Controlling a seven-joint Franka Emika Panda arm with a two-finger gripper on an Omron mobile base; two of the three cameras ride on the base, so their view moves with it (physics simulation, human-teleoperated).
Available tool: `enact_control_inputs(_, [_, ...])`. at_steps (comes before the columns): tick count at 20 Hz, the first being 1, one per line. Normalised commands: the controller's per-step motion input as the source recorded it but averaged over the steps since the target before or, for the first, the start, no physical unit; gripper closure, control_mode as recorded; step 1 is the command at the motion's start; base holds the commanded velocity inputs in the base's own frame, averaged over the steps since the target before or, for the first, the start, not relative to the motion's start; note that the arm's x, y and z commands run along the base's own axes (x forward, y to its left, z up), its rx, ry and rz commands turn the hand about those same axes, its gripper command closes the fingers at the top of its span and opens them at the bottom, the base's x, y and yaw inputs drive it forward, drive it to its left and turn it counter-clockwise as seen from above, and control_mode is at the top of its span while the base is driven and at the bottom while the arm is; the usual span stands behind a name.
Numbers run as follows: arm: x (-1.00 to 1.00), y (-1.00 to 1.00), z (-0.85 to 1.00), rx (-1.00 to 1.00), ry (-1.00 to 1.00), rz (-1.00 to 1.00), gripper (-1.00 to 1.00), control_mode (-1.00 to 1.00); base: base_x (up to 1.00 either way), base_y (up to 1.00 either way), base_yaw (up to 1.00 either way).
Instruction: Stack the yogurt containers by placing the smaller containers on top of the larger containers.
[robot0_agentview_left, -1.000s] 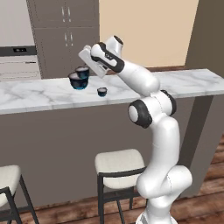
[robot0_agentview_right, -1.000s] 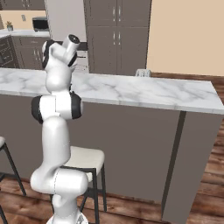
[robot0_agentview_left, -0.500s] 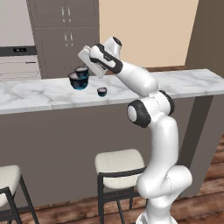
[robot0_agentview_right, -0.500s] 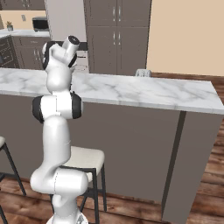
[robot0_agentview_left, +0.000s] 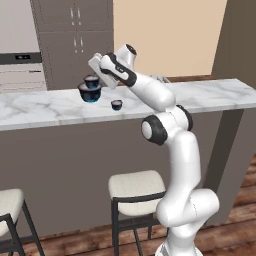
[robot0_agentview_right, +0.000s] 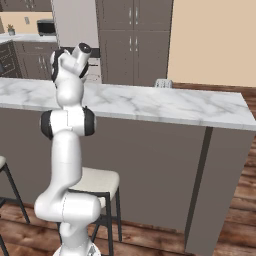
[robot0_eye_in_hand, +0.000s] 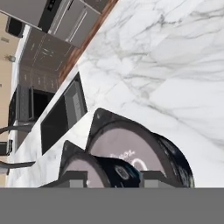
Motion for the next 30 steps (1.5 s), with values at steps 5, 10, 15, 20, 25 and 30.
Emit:
enact_control_inputs(5, [0.28, 0.11, 0.00, 0.00, 0.00, -0.03, 1.00, -1.00, 0.00, 0.00, 0.00])
enact_control_inputs(10, [0.10, 0.02, 0.00, 0.00, 0.00, -0.02, 1.00, -1.00, 0.00, 0.00, 0.00])
enact_control_inputs(15, [0.00, 0.00, 0.00, 0.00, 0.00, 0.00, -1.00, -1.00, 0.00, 0.00, 0.00])
enact_control_inputs(20, [-0.01, 0.00, 0.00, 0.00, 0.00, 0.00, -1.00, -1.00, 0.00, 0.00, 0.00])
enact_control_inputs(25, [-0.08, 0.00, 0.00, 0.00, 0.00, 0.00, -1.00, -1.00, 0.00, 0.00, 0.00])
enact_control_inputs(30, [-0.42, -0.26, 0.03, 0.04, 0.00, -0.04, -1.00, -1.00, 0.00, 0.00, 0.00])
